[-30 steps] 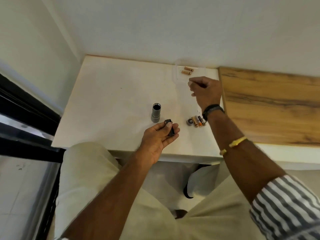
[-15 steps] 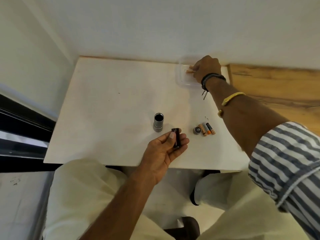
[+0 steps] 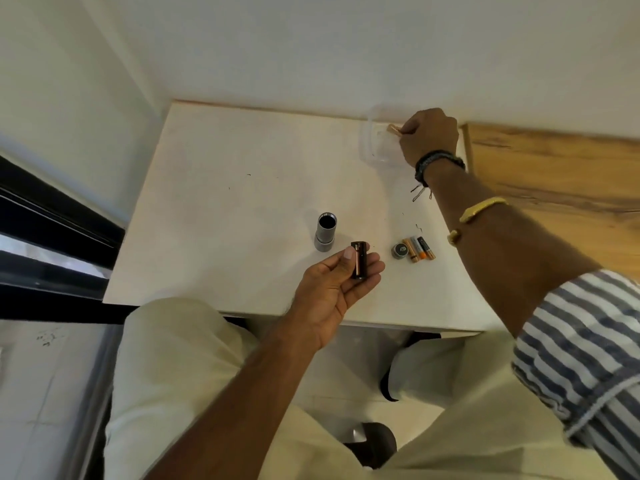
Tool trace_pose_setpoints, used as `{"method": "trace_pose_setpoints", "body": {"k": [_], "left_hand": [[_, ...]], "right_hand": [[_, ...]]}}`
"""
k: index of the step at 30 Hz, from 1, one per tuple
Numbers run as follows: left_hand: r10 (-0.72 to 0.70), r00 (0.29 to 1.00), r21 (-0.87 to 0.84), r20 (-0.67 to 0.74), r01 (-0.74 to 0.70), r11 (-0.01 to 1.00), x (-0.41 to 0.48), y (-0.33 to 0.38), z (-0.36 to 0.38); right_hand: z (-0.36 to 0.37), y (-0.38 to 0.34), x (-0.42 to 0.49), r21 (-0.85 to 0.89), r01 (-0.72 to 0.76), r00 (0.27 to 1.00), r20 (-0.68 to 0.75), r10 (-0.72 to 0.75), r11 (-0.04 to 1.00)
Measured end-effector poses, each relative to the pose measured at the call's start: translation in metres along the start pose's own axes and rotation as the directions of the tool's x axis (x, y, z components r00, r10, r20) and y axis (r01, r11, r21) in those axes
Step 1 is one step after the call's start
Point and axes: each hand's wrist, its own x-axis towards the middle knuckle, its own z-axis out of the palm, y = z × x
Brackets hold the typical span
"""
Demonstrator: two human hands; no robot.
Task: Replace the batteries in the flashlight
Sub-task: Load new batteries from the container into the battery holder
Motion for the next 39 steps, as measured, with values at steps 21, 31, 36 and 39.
{"method": "trace_pose_setpoints", "body": {"k": [21,31,36,39], "left_hand": [[0.067,0.997,0.125,-0.041,-0.061,0.990,-0.024,-0.006,0.012],[0.097,0.995,0.115,-0.036,-0.092,0.989,-0.032,-0.007,0.009],[0.114,0.993,0.138,0.004,-0.114,0.984,-0.035,-0.010,0.011],[0.126,0.992,0.154,-0.011,-0.123,0.980,-0.036,-0.010,0.009]], "right_hand": [[-0.078,0.023,-0.271,0.806,-0.148,0.965,0.245,-0.095,0.572],[-0.083,0.009,-0.284,0.375,0.345,0.930,-0.011,-0.368,0.861],[-0.078,0.005,-0.287,0.318,0.383,0.919,-0.031,-0.394,0.867],[-0.075,0.004,-0.287,0.314,0.391,0.915,-0.036,-0.401,0.865]]}}
